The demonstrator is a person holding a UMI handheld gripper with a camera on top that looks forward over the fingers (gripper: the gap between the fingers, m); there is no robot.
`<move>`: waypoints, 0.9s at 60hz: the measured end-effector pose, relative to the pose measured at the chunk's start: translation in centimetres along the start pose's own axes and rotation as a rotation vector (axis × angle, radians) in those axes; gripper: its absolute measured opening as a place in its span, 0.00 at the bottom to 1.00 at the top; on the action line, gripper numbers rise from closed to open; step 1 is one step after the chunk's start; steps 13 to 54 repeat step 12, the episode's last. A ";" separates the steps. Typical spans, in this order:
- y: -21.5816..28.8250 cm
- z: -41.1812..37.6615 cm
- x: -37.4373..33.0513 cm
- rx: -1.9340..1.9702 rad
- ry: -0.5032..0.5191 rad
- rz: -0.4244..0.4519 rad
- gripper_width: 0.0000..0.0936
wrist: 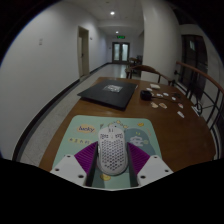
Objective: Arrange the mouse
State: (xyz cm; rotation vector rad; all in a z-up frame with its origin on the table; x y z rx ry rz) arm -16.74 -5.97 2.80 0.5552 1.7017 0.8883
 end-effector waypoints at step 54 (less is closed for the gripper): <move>-0.1 0.5 -3.8 -0.165 0.098 -0.035 0.84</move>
Point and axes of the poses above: the point between the fingertips, and its own axes, seen from behind it with the camera up: z to the right, y up, x forward, the way the camera looks, the point moved 7 cm from there along -x, backward, against the way the camera looks, and after that the axes turned 15 degrees about y, right-handed, at the moved point
